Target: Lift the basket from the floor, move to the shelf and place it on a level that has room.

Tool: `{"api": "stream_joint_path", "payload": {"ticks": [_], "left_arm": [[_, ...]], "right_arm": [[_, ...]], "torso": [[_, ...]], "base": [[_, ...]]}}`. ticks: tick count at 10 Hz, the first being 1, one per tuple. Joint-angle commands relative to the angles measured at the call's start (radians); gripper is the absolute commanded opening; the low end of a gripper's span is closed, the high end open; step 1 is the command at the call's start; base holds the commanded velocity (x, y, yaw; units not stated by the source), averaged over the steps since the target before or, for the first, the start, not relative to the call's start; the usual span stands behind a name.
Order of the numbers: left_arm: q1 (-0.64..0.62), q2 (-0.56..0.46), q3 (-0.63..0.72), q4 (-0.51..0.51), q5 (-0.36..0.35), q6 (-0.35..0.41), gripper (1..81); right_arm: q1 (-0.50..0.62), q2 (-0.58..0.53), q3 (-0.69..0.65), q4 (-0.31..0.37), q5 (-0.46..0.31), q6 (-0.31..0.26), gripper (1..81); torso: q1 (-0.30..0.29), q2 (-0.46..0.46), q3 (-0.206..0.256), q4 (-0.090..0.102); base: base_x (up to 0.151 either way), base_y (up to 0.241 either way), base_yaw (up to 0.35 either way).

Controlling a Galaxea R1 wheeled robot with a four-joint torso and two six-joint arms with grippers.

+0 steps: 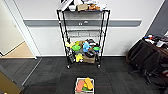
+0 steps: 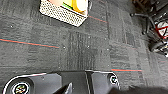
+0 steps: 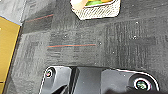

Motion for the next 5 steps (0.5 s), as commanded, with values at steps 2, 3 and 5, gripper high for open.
{"api": "stream_joint_path", "payload": {"ticks": [2, 3, 5], "left_arm": [[-0.060, -0.024, 0.023, 0.001, 0.039, 0.001, 81.1], [-0.059, -0.026, 0.023, 0.001, 0.039, 0.001, 81.1], [-0.057, -0.026, 0.023, 0.001, 0.039, 0.001, 81.1]], "right_arm": [[0.069, -0.015, 0.016, 0.012, -0.037, 0.002, 81.1], [0.069, -0.014, 0.016, 0.012, -0.037, 0.002, 81.1], [0.069, -0.012, 0.011, 0.012, -0.037, 0.002, 81.1]], "torso": [[0.000, 0.000, 0.000, 0.000], [0.000, 0.000, 0.000, 0.000], [0.000, 0.000, 0.000, 0.000]], "base": [[0.101, 0.000, 0.000], [0.103, 0.000, 0.000], [0.103, 0.000, 0.000]]}}
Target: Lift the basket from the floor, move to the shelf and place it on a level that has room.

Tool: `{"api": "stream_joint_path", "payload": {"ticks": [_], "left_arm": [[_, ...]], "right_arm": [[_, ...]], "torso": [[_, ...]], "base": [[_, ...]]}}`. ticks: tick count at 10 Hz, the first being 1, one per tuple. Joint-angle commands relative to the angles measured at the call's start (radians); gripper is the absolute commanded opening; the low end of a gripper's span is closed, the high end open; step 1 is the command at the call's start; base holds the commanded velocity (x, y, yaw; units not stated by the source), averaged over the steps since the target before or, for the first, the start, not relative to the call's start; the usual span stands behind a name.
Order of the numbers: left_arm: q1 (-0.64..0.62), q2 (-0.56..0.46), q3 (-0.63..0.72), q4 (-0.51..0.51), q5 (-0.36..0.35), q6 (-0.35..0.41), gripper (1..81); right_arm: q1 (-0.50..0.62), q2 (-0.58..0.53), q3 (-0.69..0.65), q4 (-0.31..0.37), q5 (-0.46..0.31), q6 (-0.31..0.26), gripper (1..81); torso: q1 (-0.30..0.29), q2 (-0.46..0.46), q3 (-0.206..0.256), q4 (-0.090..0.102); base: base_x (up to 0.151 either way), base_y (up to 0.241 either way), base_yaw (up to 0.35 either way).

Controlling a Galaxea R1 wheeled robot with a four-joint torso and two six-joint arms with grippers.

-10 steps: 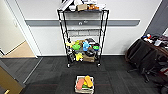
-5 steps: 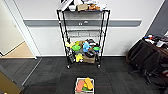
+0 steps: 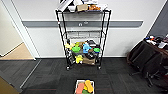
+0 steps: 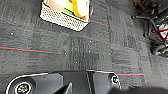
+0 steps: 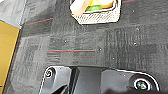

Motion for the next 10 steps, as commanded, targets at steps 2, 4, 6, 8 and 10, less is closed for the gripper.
{"api": "stream_joint_path", "payload": {"ticks": [2, 4, 6, 8, 10], "left_arm": [[-0.058, -0.018, 0.022, 0.001, 0.038, 0.001, 81.1], [-0.059, -0.018, 0.022, 0.001, 0.038, 0.001, 81.1], [-0.057, -0.018, 0.022, 0.002, 0.038, 0.001, 81.1], [-0.057, -0.018, 0.022, 0.002, 0.038, 0.000, 81.1], [-0.056, -0.020, 0.022, 0.002, 0.038, 0.001, 81.1]], "right_arm": [[0.069, -0.014, 0.011, 0.012, -0.038, 0.002, 81.1], [0.067, -0.016, 0.010, 0.014, -0.038, 0.002, 81.1], [0.066, -0.016, 0.007, 0.015, -0.038, 0.002, 81.1], [0.066, -0.016, 0.007, 0.015, -0.038, 0.002, 81.1], [0.066, -0.014, 0.007, 0.015, -0.038, 0.002, 81.1]], "torso": [[-0.001, 0.000, 0.000, 0.000], [-0.001, 0.000, 0.000, 0.000], [-0.001, 0.000, 0.000, 0.000], [-0.001, 0.000, 0.000, 0.000], [-0.001, 0.000, 0.000, 0.000]], "base": [[0.103, 0.000, 0.000], [0.107, 0.000, 0.000], [0.115, 0.000, 0.000], [0.116, 0.000, 0.000], [0.116, 0.000, 0.000]]}}
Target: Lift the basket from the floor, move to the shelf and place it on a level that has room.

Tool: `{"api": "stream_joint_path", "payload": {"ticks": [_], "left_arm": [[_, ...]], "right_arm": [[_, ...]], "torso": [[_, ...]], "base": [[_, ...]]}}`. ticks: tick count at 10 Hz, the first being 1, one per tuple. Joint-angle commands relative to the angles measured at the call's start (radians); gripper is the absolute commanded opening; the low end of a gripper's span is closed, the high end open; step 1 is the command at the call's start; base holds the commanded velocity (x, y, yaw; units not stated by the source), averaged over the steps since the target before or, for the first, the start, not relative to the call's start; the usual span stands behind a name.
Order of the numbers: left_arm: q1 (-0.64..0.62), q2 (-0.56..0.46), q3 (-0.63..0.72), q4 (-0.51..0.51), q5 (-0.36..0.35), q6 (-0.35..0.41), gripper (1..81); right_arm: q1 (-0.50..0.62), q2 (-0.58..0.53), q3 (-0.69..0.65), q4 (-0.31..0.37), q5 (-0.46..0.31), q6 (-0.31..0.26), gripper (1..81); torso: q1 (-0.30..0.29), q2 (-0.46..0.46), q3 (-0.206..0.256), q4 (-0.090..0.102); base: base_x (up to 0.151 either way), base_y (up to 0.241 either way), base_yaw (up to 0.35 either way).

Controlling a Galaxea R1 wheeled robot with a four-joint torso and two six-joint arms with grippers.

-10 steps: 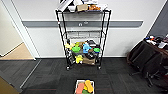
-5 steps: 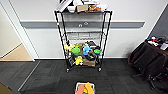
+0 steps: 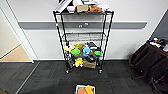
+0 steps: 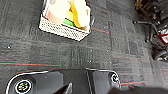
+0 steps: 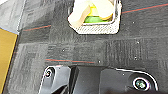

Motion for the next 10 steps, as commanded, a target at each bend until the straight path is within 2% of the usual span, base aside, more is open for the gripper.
{"api": "stream_joint_path", "payload": {"ticks": [1, 10], "left_arm": [[-0.063, -0.020, 0.021, 0.000, 0.038, 0.001, 81.1], [-0.061, -0.017, 0.021, 0.000, 0.037, 0.001, 81.1]], "right_arm": [[0.069, -0.014, 0.011, 0.012, -0.038, 0.002, 81.1], [0.069, -0.012, 0.009, 0.014, -0.038, 0.002, 81.1]], "torso": [[0.000, 0.000, 0.000, 0.000], [0.000, 0.000, 0.000, 0.000]], "base": [[0.116, 0.000, 0.000], [0.116, 0.000, 0.000]]}}
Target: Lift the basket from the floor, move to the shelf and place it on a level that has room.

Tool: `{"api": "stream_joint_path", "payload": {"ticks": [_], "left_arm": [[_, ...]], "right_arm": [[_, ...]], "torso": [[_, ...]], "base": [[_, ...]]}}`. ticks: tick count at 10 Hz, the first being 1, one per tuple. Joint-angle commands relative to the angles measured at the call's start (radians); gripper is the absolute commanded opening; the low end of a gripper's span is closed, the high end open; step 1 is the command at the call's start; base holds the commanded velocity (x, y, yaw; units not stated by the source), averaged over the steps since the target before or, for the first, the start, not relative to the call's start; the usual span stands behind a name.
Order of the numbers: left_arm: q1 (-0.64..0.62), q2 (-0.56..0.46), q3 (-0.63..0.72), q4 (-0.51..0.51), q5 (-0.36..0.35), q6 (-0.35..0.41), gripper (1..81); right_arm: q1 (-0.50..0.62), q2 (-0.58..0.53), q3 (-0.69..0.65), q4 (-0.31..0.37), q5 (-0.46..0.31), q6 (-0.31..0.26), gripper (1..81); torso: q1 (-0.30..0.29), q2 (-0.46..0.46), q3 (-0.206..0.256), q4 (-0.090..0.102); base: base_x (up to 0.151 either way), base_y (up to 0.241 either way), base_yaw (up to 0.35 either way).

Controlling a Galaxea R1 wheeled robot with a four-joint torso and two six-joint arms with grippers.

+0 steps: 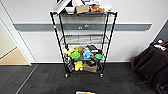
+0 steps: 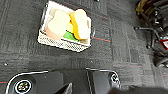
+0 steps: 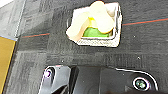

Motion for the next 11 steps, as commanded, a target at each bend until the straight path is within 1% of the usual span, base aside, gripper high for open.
{"api": "stream_joint_path", "payload": {"ticks": [1, 4, 7, 11], "left_arm": [[-0.060, -0.017, 0.021, 0.002, 0.037, 0.001, 81.1], [-0.059, -0.017, 0.021, 0.000, 0.037, 0.001, 81.1], [-0.057, -0.018, 0.021, 0.000, 0.039, 0.001, 81.1], [-0.057, -0.015, 0.017, -0.004, 0.046, 0.000, 81.1]], "right_arm": [[0.069, -0.014, 0.010, 0.012, -0.038, 0.002, 81.1], [0.067, -0.014, 0.010, 0.014, -0.038, 0.002, 81.1], [0.067, -0.014, 0.010, 0.012, -0.038, 0.002, 81.1], [0.070, -0.010, 0.005, 0.014, -0.038, 0.002, 81.1]], "torso": [[0.000, 0.000, 0.000, 0.000], [0.000, 0.000, 0.000, 0.000], [0.000, 0.000, 0.000, 0.000], [0.000, 0.000, 0.000, 0.000]], "base": [[0.115, 0.000, 0.000], [0.102, 0.000, 0.000], [0.073, 0.000, 0.000], [0.000, 0.000, 0.000]]}}
